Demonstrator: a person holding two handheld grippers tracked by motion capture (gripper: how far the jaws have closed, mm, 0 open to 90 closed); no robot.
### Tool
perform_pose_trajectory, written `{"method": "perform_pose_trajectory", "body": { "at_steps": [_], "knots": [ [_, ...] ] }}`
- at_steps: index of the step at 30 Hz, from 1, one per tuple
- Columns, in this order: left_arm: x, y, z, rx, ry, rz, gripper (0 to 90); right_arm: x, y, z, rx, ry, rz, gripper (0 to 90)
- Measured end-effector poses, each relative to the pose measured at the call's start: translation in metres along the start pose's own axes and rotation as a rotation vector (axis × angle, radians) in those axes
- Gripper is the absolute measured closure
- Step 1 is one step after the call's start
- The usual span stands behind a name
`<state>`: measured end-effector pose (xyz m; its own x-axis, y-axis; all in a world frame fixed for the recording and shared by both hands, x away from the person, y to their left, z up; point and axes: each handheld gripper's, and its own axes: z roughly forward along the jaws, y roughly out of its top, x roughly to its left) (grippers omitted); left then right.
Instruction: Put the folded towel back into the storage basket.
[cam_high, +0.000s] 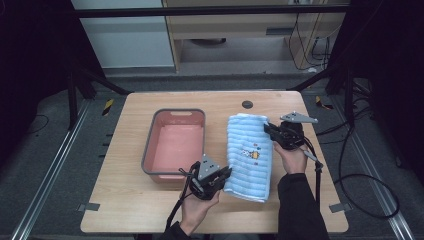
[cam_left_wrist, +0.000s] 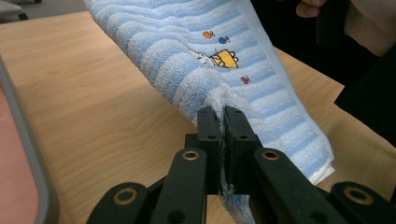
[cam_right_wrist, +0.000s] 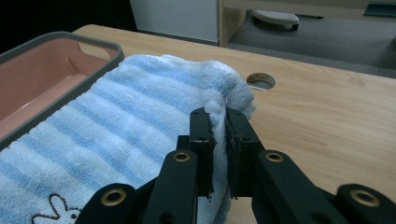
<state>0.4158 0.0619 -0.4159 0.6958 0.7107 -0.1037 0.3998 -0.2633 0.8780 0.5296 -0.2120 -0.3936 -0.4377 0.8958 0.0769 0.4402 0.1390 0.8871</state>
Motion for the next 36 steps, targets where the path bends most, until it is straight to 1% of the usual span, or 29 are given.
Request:
{"method": "perform_pose_trajectory", "body": {
  "at_steps": [2, 7, 11, 16, 23, 27, 28, 32, 36],
  "knots": [
    [0.0, 0.003, -0.003, -0.005, 0.001, 0.01, 86.3, 0.003, 0.006, -0.002, -0.006, -0.002, -0.008, 82.8],
    [0.006, 0.011, -0.01, -0.028, 0.014, 0.003, 86.3, 0.007, 0.016, -0.008, -0.027, -0.004, -0.014, 82.8],
    [0.01, 0.019, -0.016, -0.045, 0.025, 0.01, 86.3, 0.009, 0.025, -0.011, -0.044, -0.006, -0.015, 82.8],
    [0.012, 0.027, -0.024, -0.065, 0.03, 0.014, 86.3, 0.016, 0.037, -0.014, -0.064, -0.003, -0.023, 82.8],
    [0.021, 0.04, -0.037, -0.092, 0.04, 0.017, 86.3, 0.026, 0.058, -0.017, -0.092, 0.001, -0.043, 82.8],
    [0.027, 0.044, -0.043, -0.104, 0.047, 0.016, 86.3, 0.034, 0.068, -0.015, -0.098, 0.01, -0.052, 82.8],
    [0.029, 0.046, -0.045, -0.112, 0.05, 0.01, 86.3, 0.035, 0.069, -0.014, -0.1, 0.012, -0.052, 82.8],
    [0.037, 0.05, -0.054, -0.123, 0.069, 0.007, 86.3, 0.043, 0.077, -0.009, -0.098, 0.017, -0.065, 82.8],
    [0.045, 0.052, -0.062, -0.127, 0.088, 0.011, 86.3, 0.05, 0.083, -0.001, -0.097, 0.029, -0.066, 82.8]
  ]
}}
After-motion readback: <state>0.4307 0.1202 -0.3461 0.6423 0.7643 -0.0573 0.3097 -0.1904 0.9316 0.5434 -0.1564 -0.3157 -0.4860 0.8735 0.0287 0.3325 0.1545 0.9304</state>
